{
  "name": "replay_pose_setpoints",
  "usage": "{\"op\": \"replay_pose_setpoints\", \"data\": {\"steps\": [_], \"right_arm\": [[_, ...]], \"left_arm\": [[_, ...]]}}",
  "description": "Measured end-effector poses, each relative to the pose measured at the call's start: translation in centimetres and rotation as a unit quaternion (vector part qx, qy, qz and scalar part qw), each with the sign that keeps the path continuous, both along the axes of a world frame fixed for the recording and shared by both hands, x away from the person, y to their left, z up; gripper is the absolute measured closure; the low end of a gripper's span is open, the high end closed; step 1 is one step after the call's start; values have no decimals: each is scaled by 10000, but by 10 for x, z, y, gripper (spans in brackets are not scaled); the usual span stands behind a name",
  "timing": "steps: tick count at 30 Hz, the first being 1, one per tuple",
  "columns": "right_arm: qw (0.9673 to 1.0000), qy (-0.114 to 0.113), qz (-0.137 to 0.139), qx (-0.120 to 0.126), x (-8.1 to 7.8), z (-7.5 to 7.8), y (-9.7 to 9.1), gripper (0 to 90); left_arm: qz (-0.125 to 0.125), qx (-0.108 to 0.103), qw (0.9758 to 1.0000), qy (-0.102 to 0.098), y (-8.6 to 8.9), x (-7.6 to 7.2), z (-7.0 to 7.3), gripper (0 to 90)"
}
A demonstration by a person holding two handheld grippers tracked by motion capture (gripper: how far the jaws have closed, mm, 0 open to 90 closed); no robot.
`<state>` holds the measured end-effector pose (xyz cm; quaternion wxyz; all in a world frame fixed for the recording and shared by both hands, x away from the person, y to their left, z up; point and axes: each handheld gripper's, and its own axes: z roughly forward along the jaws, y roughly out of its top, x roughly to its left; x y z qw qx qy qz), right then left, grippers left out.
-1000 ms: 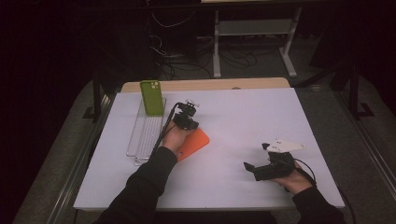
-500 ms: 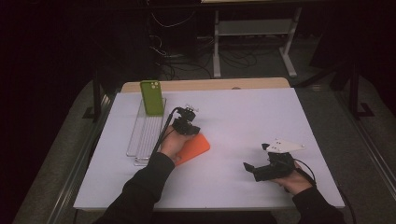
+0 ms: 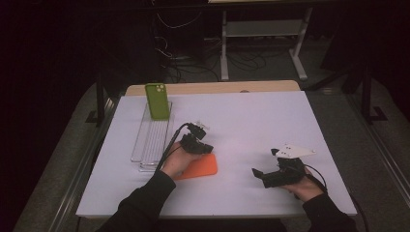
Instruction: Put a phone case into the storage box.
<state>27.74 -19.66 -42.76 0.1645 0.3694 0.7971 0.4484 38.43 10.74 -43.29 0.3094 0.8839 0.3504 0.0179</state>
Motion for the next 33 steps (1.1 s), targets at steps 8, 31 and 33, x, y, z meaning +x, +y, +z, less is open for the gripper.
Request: {"op": "replay_pose_setpoints", "data": {"steps": [8,31,33], "right_arm": [[10000,16,9,-5,0,0,0,0],[9998,52,165,-55,1,0,2,0],[9998,54,193,-47,1,0,3,0]], "left_arm": [[-352,-27,9994,-60,0,-15,1,900],[-739,-1322,9783,-1412,93,-59,52,202],[-686,-1403,9773,-1432,102,-62,53,156]]}}
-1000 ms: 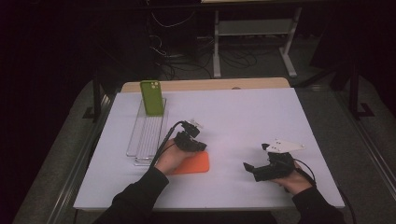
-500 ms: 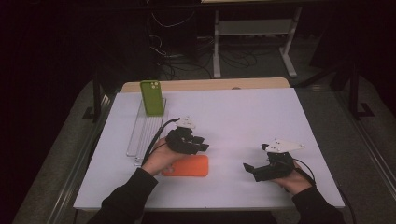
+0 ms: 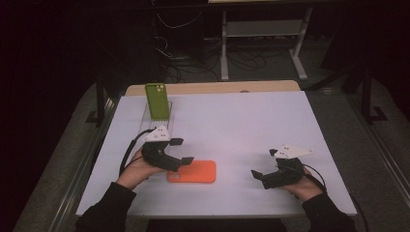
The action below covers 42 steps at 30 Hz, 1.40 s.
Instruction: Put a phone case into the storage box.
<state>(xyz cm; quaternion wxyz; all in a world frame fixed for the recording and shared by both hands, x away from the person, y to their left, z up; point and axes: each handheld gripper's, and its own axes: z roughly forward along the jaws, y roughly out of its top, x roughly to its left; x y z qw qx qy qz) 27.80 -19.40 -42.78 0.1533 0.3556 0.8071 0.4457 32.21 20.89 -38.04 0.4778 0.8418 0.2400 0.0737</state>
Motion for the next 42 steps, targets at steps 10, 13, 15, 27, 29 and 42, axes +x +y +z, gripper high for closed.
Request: {"op": "replay_pose_setpoints", "data": {"steps": [10,13,15,27,29,42], "right_arm": [[9997,-94,237,-17,1,4,5,0],[9994,-102,322,22,5,10,9,0],[9994,-126,326,53,8,14,11,0],[9935,113,1133,-81,30,30,38,0],[9924,100,1228,-78,35,32,44,0],[9793,282,1967,-392,58,35,98,0]], "left_arm": [[90,-201,9997,-97,23,-10,-1,0],[109,-243,9996,-119,25,-10,-1,0],[62,-295,9995,-102,25,-10,-1,0],[116,-362,9992,-129,31,-7,2,0],[133,-365,9992,-122,31,-7,1,0],[162,-333,9991,-189,33,-6,3,0]]}}
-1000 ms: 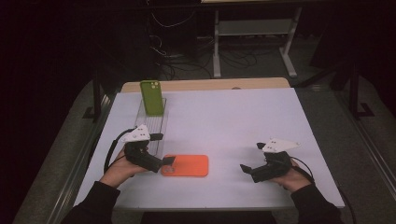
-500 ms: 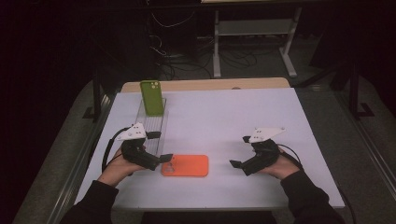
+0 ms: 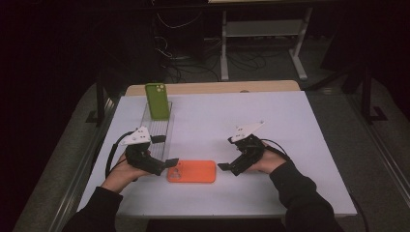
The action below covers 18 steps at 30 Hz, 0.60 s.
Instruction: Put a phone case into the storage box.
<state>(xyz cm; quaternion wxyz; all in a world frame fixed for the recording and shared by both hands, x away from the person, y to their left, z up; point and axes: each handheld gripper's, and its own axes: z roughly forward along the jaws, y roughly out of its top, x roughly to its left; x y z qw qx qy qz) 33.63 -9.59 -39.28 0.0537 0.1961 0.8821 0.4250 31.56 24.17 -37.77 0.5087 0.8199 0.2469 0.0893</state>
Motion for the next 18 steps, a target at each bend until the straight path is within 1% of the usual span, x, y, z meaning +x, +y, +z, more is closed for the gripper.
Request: {"op": "replay_pose_setpoints", "data": {"steps": [2,5,7,8,9,11,12,14,15,17,18], "right_arm": [[9998,2,159,-92,3,-1,8,0],[9993,13,283,-234,7,-3,21,0],[9988,20,372,-327,10,-4,28,0],[9985,32,409,-365,12,-5,32,0],[9981,40,450,-425,13,-6,36,0],[9970,70,586,-491,16,-8,43,0],[9959,-18,696,-580,18,-10,46,0],[9947,16,795,-653,19,-13,53,0],[9939,27,848,-708,20,-14,56,0],[9919,-7,945,-852,20,-17,63,0],[9910,15,981,-914,20,-18,66,0]], "left_arm": [[-6,22,10000,0,1,0,0,0],[17,3,10000,27,1,1,0,0],[21,-19,10000,45,1,1,0,0],[57,-101,9999,74,0,0,0,0],[53,-93,9999,70,0,0,0,1],[38,-99,9999,61,0,1,-1,1],[30,-106,9999,41,0,1,0,1],[5,-91,10000,11,0,2,0,1],[-1,-51,10000,10,1,2,0,1],[5,-53,10000,20,0,2,0,1],[9,-56,10000,18,0,2,0,1]]}}
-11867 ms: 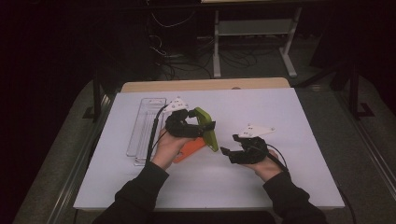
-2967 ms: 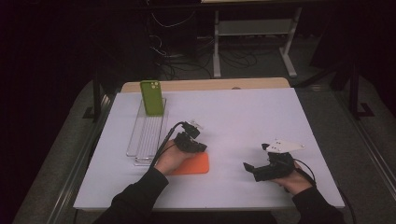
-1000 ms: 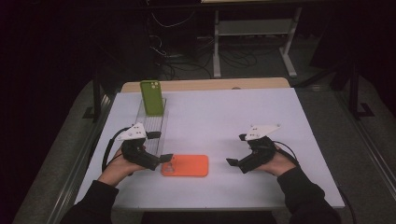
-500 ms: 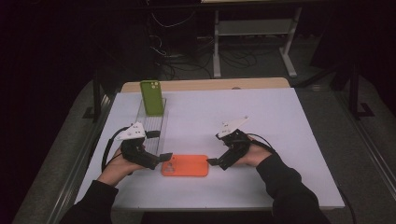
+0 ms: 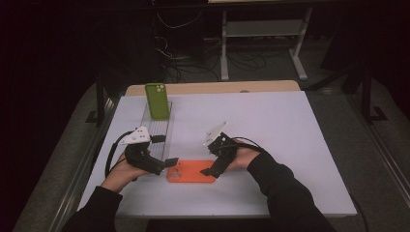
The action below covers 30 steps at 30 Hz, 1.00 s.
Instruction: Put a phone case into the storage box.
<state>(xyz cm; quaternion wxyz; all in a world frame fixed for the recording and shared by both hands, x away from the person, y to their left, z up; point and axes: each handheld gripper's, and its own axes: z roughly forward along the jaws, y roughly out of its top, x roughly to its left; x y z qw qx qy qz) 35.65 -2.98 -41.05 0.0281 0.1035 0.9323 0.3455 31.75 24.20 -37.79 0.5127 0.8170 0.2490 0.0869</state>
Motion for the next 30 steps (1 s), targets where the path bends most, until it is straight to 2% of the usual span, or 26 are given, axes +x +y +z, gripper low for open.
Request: {"op": "replay_pose_setpoints", "data": {"steps": [10,17,21,30], "right_arm": [[9983,86,346,-454,-2,-15,27,27],[9959,128,571,-688,-5,-23,39,69],[9946,150,594,-835,-5,-27,42,94],[9926,-35,668,-1010,-6,-27,44,126]], "left_arm": [[1,9,10000,22,0,0,-1,1],[-11,-16,10000,20,0,0,-1,1],[-7,-25,10000,49,0,1,-2,1],[-22,1,10000,34,0,1,-2,1]]}}
